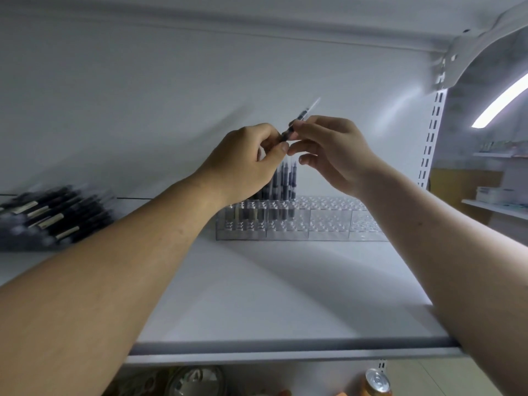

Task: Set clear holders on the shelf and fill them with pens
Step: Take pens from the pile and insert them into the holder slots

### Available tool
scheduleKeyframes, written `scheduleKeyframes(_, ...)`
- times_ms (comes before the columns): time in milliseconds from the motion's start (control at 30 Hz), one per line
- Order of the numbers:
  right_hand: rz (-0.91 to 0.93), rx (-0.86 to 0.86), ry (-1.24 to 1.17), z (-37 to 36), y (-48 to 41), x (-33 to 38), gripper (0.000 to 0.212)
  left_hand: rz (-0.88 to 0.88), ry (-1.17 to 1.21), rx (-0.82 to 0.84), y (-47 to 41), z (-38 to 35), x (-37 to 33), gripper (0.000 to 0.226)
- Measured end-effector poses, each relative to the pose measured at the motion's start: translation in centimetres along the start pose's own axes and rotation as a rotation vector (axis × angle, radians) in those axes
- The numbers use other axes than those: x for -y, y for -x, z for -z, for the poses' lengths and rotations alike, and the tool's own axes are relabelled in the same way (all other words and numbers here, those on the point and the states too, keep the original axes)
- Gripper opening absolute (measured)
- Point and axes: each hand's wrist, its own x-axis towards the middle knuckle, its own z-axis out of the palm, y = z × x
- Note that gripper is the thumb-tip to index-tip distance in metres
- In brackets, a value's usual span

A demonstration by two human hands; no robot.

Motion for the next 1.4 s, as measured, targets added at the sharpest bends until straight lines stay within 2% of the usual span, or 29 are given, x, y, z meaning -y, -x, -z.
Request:
scheduleKeyframes(133, 0.061, -0.201, -0.004, 0.7, -0.5, 0.4, 0.016, -0.054, -0.076, -0.011, 0.0, 0.1, 0.2, 0.021)
scheduleKeyframes(233, 0.136, -0.316, 0.321, 1.5, -0.7, 0.2, 0.014, -0.051, -0.134, -0.002, 0.0, 0.3, 0.3, 0.039)
scheduleKeyframes(333, 0.127, -0.278, 0.586, 1.8, -0.6, -0.7, 0.011, -0.029, -0.186, 0.030, 0.2, 0.6, 0.3, 0.053)
scheduleKeyframes(433, 0.095, -0.225, 0.701, 1.7, -0.5, -1.4, 0.012, -0.001, -0.240, 0.057, 0.3, 0.8, 0.3, 0.061)
scheduleKeyframes(867, 0.049, -0.141, 0.808, 1.3, -0.2, -1.4, 0.012, 0.034, -0.282, 0.077, 0.2, 0.9, 0.4, 0.063)
scheduleKeyframes(1167, -0.081, 0.022, 0.934, 1.1, 0.0, -1.8, 0.012, 0.045, -0.272, 0.080, 0.2, 0.7, 0.5, 0.061)
scheduleKeyframes(1400, -0.098, 0.024, 1.014, 1.4, 0.2, -1.5, 0.017, 0.063, -0.272, 0.092, 0.3, 0.7, 0.6, 0.060)
